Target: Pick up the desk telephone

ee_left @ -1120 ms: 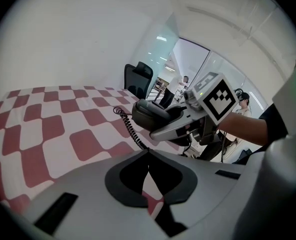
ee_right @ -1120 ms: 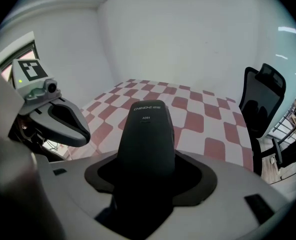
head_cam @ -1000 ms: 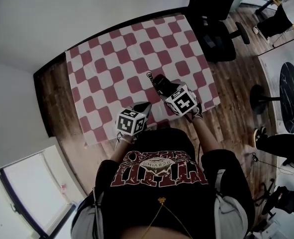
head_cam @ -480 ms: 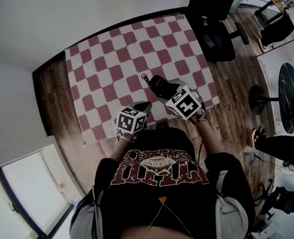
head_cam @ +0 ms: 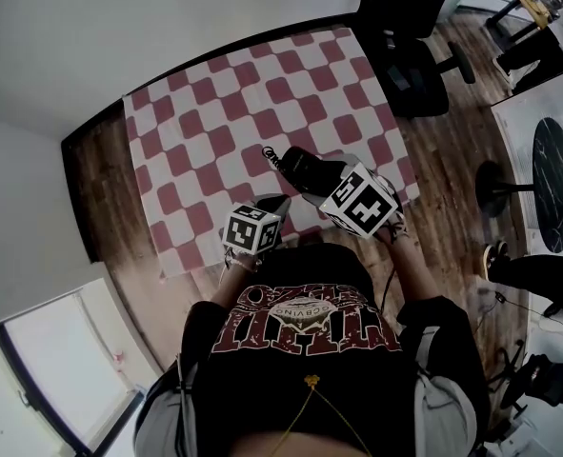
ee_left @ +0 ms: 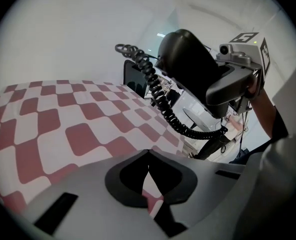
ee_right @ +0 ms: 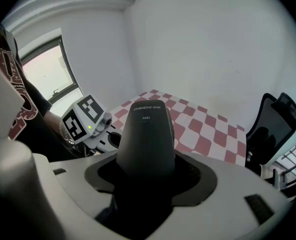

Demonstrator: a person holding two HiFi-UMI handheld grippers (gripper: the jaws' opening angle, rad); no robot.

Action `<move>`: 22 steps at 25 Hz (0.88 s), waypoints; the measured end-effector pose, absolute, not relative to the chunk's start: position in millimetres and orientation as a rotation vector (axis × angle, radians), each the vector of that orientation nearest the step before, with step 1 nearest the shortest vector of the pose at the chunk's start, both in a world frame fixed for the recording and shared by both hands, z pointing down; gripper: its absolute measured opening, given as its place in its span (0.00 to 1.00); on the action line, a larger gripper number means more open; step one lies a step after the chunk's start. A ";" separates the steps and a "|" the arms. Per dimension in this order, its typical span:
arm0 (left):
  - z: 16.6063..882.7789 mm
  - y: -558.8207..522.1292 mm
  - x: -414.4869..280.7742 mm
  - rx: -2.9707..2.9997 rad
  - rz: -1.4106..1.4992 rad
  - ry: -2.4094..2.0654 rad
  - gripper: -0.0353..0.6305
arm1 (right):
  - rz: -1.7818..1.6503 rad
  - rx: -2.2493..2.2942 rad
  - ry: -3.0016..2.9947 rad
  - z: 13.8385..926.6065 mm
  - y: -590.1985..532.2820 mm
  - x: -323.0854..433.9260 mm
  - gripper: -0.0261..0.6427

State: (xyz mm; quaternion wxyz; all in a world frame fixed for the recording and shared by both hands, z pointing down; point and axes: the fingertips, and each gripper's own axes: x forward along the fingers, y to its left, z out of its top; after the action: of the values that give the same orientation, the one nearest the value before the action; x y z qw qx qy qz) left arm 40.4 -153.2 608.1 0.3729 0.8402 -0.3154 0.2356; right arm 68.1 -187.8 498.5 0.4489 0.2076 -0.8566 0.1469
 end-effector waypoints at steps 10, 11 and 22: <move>621.5 -150.5 37.3 2.123 0.626 -0.793 0.06 | 0.315 0.450 -2.136 460.2 -177.7 60.5 0.46; 622.5 -150.3 37.3 2.119 0.628 -0.791 0.06 | 0.312 0.442 -2.138 456.5 -176.3 59.8 0.46; 629.4 -150.5 36.6 2.108 0.631 -0.780 0.06 | 0.279 0.376 -2.152 433.3 -163.7 51.5 0.46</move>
State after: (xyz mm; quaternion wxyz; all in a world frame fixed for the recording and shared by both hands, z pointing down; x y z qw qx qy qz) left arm 36.6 -150.5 629.4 0.3924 0.8305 -0.3074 0.2487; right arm 51.5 -163.7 433.3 0.4524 0.1522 -0.8715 0.1128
